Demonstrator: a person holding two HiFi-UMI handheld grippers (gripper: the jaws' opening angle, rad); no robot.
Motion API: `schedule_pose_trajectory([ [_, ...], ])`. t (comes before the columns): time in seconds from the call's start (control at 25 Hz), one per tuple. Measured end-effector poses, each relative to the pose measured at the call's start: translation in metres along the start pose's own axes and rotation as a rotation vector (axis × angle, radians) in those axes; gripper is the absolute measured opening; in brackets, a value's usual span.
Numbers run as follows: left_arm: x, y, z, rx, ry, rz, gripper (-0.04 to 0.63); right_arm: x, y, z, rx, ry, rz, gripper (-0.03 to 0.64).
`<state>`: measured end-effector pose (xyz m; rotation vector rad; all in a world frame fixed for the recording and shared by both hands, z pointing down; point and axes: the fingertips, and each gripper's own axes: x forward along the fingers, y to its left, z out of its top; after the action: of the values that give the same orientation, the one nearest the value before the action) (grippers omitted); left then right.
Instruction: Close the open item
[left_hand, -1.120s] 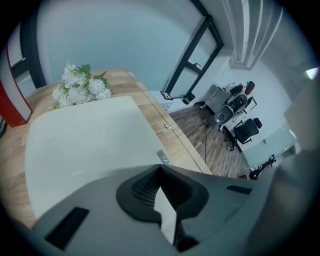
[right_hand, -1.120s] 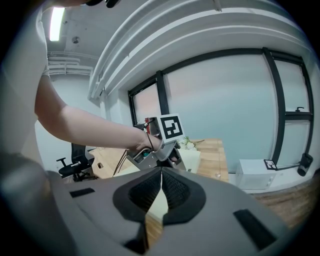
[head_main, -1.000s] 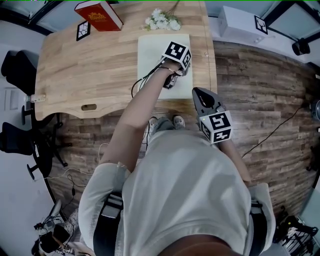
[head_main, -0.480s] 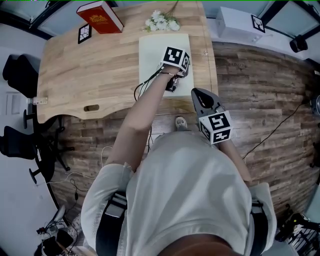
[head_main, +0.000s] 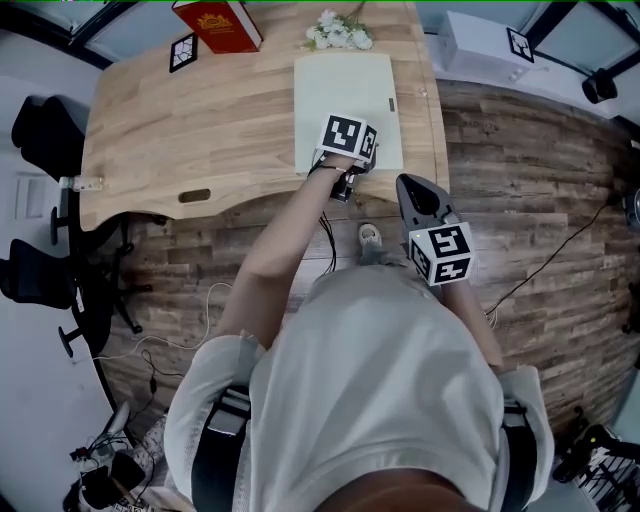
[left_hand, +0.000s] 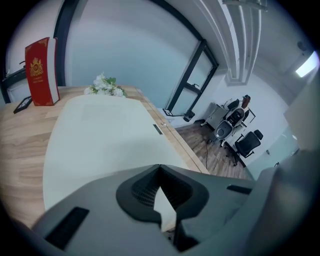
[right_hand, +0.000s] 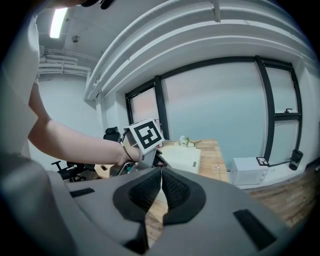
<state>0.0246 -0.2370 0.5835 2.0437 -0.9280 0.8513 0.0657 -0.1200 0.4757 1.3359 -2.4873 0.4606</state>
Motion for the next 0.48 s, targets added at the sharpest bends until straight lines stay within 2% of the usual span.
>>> schedule_pose_trajectory([
  [0.48,-0.061,-0.021,-0.064,-0.050,-0.117,0.002,0.020,-0.037,0.042,-0.014,-0.020,-0.003,-0.009,0.020],
])
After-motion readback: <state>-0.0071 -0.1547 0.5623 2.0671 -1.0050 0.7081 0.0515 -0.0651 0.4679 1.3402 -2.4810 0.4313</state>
